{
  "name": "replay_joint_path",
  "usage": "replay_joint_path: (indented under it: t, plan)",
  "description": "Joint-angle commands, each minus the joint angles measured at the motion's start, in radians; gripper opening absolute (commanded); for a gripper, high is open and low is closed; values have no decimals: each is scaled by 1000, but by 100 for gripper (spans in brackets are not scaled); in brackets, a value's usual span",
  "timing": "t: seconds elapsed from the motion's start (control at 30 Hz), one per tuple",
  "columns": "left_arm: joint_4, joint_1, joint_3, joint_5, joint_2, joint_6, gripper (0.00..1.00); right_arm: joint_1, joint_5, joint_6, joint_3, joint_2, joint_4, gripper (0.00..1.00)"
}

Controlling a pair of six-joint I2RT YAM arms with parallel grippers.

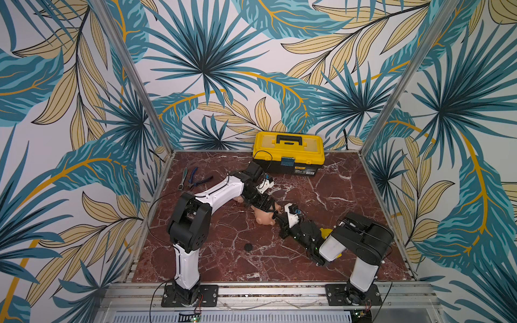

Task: Close piggy banks
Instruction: Insert the knob into the piggy bank.

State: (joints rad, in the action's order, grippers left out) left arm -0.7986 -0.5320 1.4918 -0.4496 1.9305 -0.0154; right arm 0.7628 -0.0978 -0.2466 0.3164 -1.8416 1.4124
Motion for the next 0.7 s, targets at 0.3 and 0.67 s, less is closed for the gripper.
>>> replay_joint_path:
  t: [0.3, 0.67]
  plan:
    - [-33, 1, -59, -7, 26, -9, 96, -7, -26, -33, -16, -93, 16, 0]
    - [-31, 1, -56, -10, 33, -10, 96, -6, -9, -41, 9, -73, 16, 0]
